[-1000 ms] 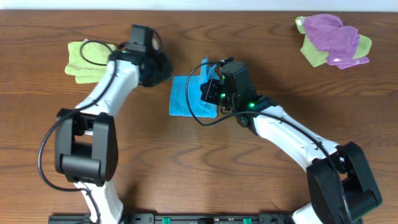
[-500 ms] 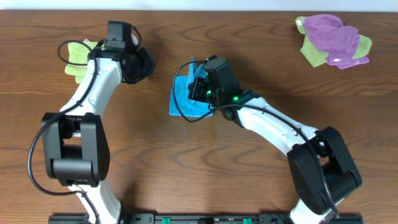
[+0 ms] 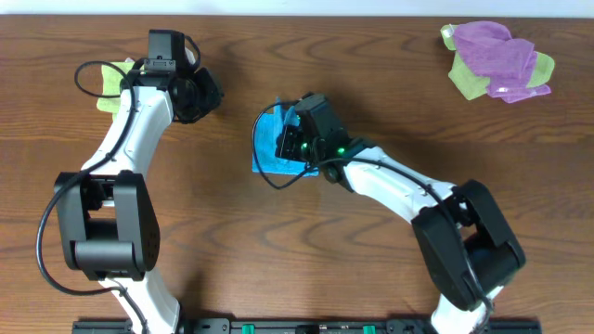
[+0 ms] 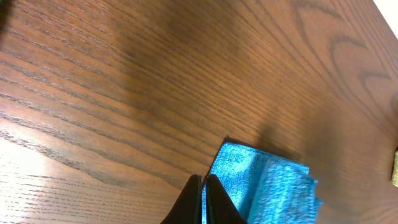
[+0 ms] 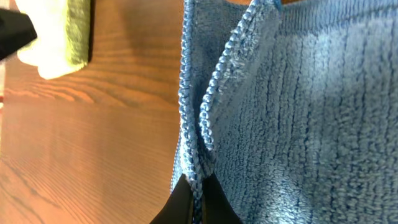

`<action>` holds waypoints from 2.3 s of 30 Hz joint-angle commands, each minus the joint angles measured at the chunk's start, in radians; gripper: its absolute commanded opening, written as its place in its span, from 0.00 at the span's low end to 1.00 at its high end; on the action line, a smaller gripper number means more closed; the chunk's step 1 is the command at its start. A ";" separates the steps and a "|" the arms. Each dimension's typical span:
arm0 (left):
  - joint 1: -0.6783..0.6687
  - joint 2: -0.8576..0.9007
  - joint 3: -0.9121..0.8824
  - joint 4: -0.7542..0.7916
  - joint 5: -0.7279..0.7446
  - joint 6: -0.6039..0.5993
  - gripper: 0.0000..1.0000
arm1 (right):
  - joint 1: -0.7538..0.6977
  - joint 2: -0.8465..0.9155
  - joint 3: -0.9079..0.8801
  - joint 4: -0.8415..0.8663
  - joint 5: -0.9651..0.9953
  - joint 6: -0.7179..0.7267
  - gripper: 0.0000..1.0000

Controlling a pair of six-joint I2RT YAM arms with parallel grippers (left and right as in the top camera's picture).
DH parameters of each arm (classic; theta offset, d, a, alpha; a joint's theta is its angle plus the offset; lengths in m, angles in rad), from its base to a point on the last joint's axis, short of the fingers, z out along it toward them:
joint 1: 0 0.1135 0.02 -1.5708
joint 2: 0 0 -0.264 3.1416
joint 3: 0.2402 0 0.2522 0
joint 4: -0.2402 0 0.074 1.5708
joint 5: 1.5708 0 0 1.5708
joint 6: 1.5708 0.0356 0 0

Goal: Fold the cloth

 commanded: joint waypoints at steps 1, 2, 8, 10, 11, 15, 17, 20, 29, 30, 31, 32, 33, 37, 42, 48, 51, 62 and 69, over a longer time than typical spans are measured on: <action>0.009 -0.031 0.026 -0.003 -0.007 0.017 0.06 | 0.014 0.014 0.021 0.005 0.006 -0.011 0.01; 0.009 -0.031 0.026 -0.003 -0.007 0.018 0.06 | 0.016 0.016 0.021 0.006 0.007 -0.011 0.01; 0.009 -0.031 0.027 -0.003 -0.007 0.018 0.06 | 0.025 0.023 0.021 0.017 0.006 -0.011 0.01; 0.009 -0.032 0.027 -0.003 -0.007 0.018 0.06 | 0.025 0.023 0.021 0.027 0.006 -0.011 0.02; 0.009 -0.032 0.027 -0.003 -0.007 0.018 0.06 | 0.025 0.023 0.021 0.034 0.006 -0.012 0.04; 0.014 -0.038 0.027 -0.001 -0.007 0.018 0.06 | 0.025 0.023 0.021 0.063 -0.004 -0.011 0.23; 0.021 -0.042 0.027 0.000 -0.007 0.018 0.06 | 0.025 0.023 0.021 0.069 -0.011 -0.012 0.34; 0.034 -0.049 0.027 0.002 -0.007 0.017 0.06 | 0.025 0.023 0.021 0.069 -0.024 -0.011 0.41; 0.055 -0.076 0.027 -0.023 0.020 0.018 0.22 | -0.002 -0.013 0.064 0.056 -0.061 -0.100 0.82; 0.055 -0.083 0.027 -0.031 0.020 0.017 0.31 | -0.014 -0.028 0.077 0.039 -0.061 -0.147 0.99; 0.056 -0.090 0.027 -0.042 0.019 0.017 0.35 | -0.028 -0.044 0.090 0.012 -0.061 -0.195 0.99; 0.056 -0.099 0.027 -0.052 0.019 0.013 0.37 | -0.045 -0.064 0.102 -0.023 -0.061 -0.243 0.99; 0.056 -0.111 0.027 -0.061 0.019 0.013 0.40 | -0.069 -0.091 0.114 -0.069 -0.061 -0.292 0.99; 0.057 -0.139 0.027 -0.098 0.019 0.014 0.95 | -0.158 -0.201 0.122 -0.234 -0.061 -0.428 0.99; 0.059 -0.155 0.027 -0.178 0.027 0.008 0.95 | -0.267 -0.348 0.120 -0.511 -0.053 -0.629 0.99; 0.058 -0.171 0.027 -0.265 0.053 0.005 0.95 | -0.352 -0.545 0.028 -0.659 0.023 -0.713 0.99; 0.052 -0.174 0.027 -0.309 0.060 0.002 0.95 | -0.410 -0.675 -0.116 -0.671 -0.001 -0.703 0.99; -0.025 -0.185 -0.040 -0.360 0.079 -0.029 0.95 | -0.523 -1.270 -0.504 -0.692 -0.037 -0.620 0.99; -0.048 -0.316 -0.359 -0.157 0.164 -0.142 0.95 | -0.536 -1.417 -0.513 -0.762 -0.002 -0.620 0.99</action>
